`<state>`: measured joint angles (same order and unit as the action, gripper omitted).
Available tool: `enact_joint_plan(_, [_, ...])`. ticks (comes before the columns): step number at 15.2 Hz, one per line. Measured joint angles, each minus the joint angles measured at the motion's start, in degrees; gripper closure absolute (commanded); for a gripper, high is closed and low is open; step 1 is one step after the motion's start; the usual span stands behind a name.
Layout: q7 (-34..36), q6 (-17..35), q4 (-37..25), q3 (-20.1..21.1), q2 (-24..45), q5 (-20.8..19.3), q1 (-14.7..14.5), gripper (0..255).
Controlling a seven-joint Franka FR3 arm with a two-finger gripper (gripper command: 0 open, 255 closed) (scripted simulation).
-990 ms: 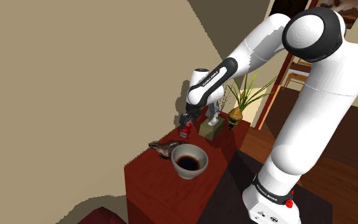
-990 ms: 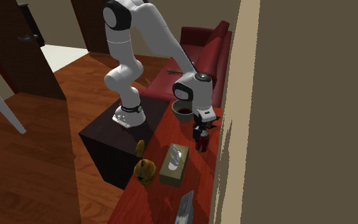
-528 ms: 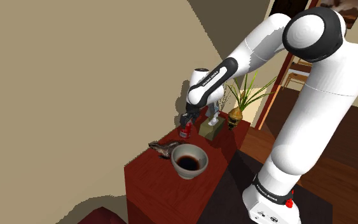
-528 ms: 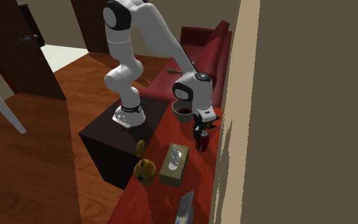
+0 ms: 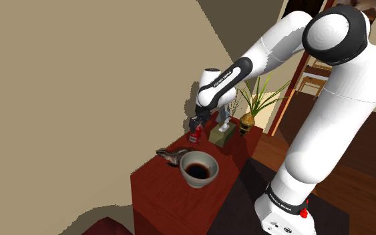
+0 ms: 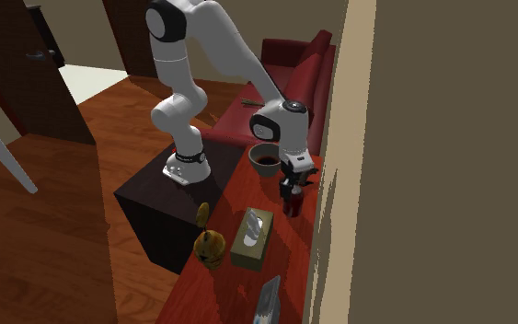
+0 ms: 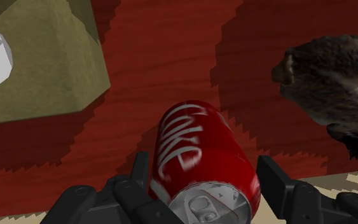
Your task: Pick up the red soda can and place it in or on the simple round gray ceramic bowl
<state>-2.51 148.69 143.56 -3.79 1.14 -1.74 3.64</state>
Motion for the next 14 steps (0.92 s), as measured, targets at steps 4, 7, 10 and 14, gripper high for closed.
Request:
enact_joint_plan(4, [-0.14, -3.12, -0.52, -0.09, -2.61, -0.13, 0.10, 255])
enact_joint_plan(7, [0.03, -5.57, -1.09, -0.02, -4.47, -0.24, 0.04, 255])
enact_joint_plan(10, [0.03, -8.10, -1.68, 0.00, -6.43, -0.34, 0.06, 255])
enact_joint_plan(14, [0.03, -11.36, -2.81, 0.02, -8.56, -0.41, 0.07, 255])
